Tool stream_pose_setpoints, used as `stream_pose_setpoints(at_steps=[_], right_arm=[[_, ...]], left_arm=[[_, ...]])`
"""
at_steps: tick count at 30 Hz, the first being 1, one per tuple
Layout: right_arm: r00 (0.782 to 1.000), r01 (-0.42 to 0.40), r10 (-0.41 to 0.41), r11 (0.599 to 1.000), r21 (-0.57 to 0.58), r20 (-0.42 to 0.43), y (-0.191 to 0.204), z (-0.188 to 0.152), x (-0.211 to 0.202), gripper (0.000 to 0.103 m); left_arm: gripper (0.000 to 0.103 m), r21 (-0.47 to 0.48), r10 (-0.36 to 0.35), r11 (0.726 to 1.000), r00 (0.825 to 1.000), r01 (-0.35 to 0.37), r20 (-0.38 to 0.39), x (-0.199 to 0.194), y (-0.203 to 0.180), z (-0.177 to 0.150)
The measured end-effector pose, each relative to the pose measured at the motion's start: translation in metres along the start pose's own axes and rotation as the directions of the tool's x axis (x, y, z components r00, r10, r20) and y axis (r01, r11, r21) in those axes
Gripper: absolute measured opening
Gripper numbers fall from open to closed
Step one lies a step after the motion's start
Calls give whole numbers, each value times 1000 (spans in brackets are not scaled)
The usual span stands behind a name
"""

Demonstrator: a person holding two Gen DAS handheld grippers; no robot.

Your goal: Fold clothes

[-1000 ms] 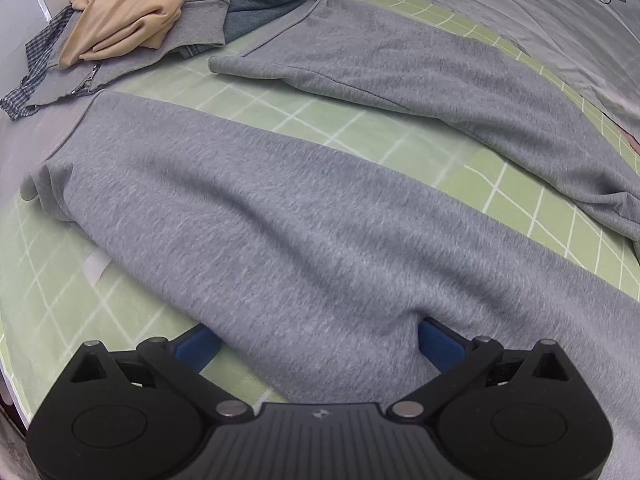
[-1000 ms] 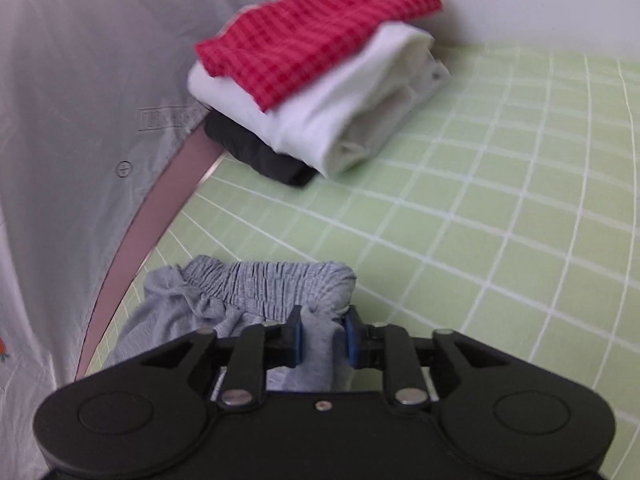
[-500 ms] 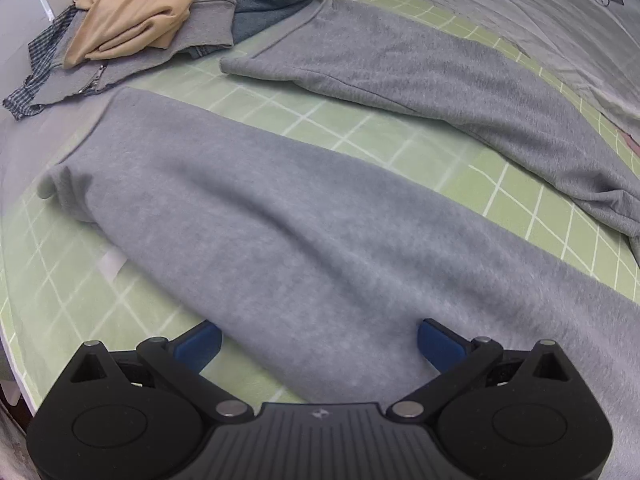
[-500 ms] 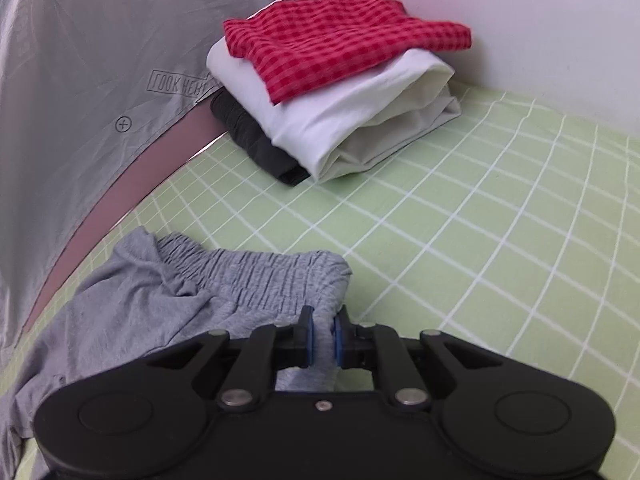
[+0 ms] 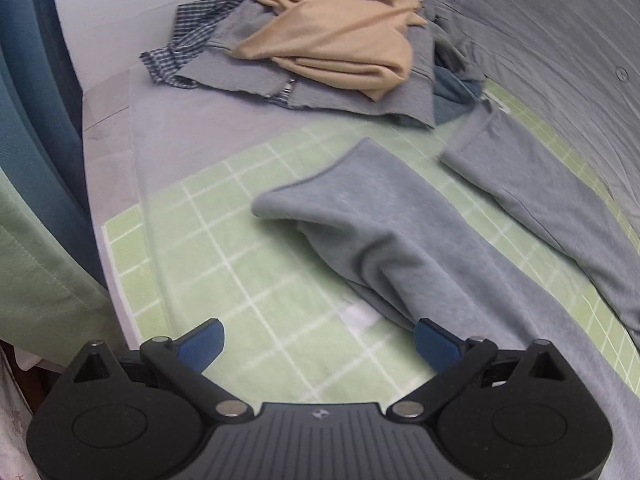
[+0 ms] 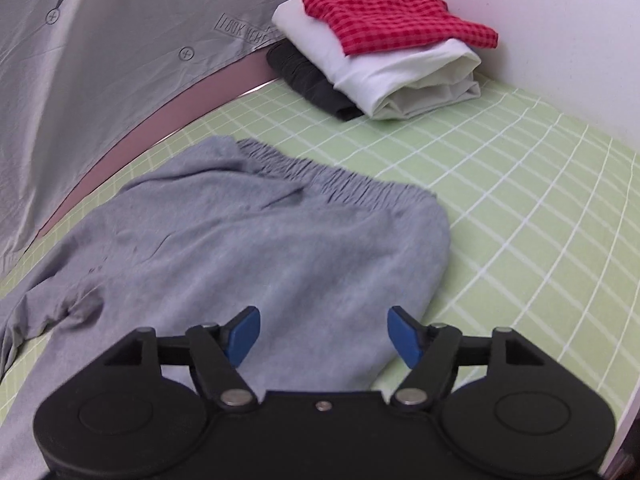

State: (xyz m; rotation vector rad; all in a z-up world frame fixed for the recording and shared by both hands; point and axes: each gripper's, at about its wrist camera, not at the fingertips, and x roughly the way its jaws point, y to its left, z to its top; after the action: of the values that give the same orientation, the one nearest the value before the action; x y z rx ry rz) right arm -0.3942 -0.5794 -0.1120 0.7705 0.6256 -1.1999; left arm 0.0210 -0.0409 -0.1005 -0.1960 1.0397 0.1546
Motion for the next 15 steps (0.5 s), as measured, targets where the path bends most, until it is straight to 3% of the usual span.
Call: stream_pose_setpoints(at_steps=[4,7,12,15], right_arm=[[999,-17,19,999,32,-47,25,-42,-12,74],[998,-10,14,997,73,-60,37,-65,-19,77],[998,-11,22,984,176,-57,49,-88,-24,78],[999,-4,13,980,198,-43,57,-95,-25,79]], left_arm=[[84,-57,-32,998,999,32,2,12,32,29],[84,-75,-62,995,998,62,-2,24,44,48],[82,-49,-100,994,995,99,-27,48,50,72],[71,-30,-111,993,993,110,-47,61,50,81]])
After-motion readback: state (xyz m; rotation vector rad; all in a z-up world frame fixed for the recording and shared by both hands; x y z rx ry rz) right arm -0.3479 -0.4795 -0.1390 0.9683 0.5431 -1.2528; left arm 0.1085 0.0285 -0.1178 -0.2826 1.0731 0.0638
